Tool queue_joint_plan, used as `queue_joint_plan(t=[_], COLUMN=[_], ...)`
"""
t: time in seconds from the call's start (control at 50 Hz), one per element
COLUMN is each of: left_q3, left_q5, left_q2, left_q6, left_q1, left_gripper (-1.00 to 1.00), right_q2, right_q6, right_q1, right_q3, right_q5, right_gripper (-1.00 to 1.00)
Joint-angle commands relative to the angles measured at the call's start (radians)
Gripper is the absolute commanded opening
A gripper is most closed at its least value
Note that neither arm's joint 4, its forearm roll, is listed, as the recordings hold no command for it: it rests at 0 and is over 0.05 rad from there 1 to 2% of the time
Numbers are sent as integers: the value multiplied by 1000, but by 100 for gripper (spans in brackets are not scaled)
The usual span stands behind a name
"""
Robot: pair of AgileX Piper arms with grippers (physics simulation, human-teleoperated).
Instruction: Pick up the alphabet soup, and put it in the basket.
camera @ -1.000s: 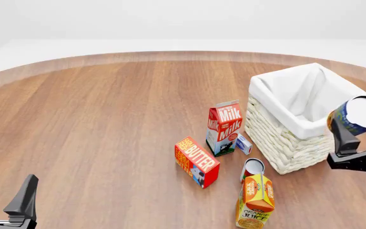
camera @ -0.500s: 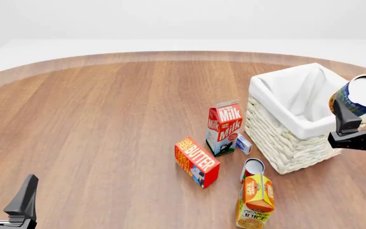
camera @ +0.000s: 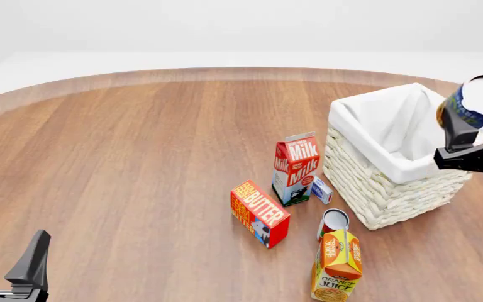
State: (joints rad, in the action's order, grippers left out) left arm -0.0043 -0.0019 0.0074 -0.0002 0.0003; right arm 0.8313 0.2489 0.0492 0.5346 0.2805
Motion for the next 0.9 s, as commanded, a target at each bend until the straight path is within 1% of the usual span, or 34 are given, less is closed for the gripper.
queue_joint_plan(t=[0.02,0.36,0.44,0.6,0.7,0.74,0.9], left_q3=[0,0,0,0,0,0,0], left_q5=[0,0,0,0,0,0,0], left_q2=[0,0,0,0,0,0,0], left_q6=[0,0,0,0,0,0,0], left_q1=[0,0,0,0,0,0,0], left_gripper=[100,100,100,100,100,100,100], right_q2=[37,133,148,180,208,215,242], right_q6=[-12,-12,1,10,6,12,21], right_q1=[6,-6,-6,-14,-3,1,-5], right_q3=[49,126,141,174,196,200,233], right_q5=[7,3,5,-16,-36,-39,-84], right_gripper=[-100,-100,-100,-100,-100,-100,-100])
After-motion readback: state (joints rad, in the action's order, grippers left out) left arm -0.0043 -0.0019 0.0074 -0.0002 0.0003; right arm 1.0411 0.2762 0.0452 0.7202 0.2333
